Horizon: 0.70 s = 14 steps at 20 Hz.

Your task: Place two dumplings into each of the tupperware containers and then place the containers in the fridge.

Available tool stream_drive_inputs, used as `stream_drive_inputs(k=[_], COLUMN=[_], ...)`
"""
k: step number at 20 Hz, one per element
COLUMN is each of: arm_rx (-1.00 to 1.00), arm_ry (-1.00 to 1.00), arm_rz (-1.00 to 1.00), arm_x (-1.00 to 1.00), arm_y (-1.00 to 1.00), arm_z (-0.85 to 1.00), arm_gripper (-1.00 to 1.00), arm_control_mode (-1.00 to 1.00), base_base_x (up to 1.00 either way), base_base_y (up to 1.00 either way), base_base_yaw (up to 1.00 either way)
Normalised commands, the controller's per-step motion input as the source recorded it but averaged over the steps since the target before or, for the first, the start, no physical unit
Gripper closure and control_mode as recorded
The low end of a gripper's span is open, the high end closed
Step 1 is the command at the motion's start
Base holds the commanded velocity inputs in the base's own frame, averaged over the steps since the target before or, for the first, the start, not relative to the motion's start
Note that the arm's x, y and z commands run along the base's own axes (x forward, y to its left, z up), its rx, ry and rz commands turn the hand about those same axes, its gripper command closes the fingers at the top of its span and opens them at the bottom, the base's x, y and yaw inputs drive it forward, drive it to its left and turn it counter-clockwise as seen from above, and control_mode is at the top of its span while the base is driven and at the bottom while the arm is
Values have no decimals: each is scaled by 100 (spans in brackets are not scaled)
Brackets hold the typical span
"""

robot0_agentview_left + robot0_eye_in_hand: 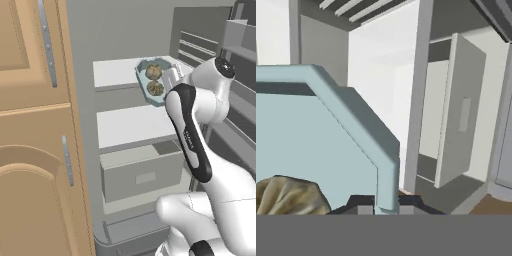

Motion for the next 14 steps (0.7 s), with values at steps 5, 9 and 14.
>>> stream_drive_inputs(k=[5, 9, 14], arm_rx=[0, 0, 0], arm_ry=[-3, 0, 0], arm_rz=[0, 0, 0], arm_x=[53, 64, 78], arm_y=[0, 0, 0], arm_z=[28, 13, 0], arm_gripper=[100, 100, 100], arm_control_mode=[-100, -100, -100], base_base_x=[0, 0, 0], base_base_y=[0, 0, 0], base_base_yaw=[0, 0, 0])
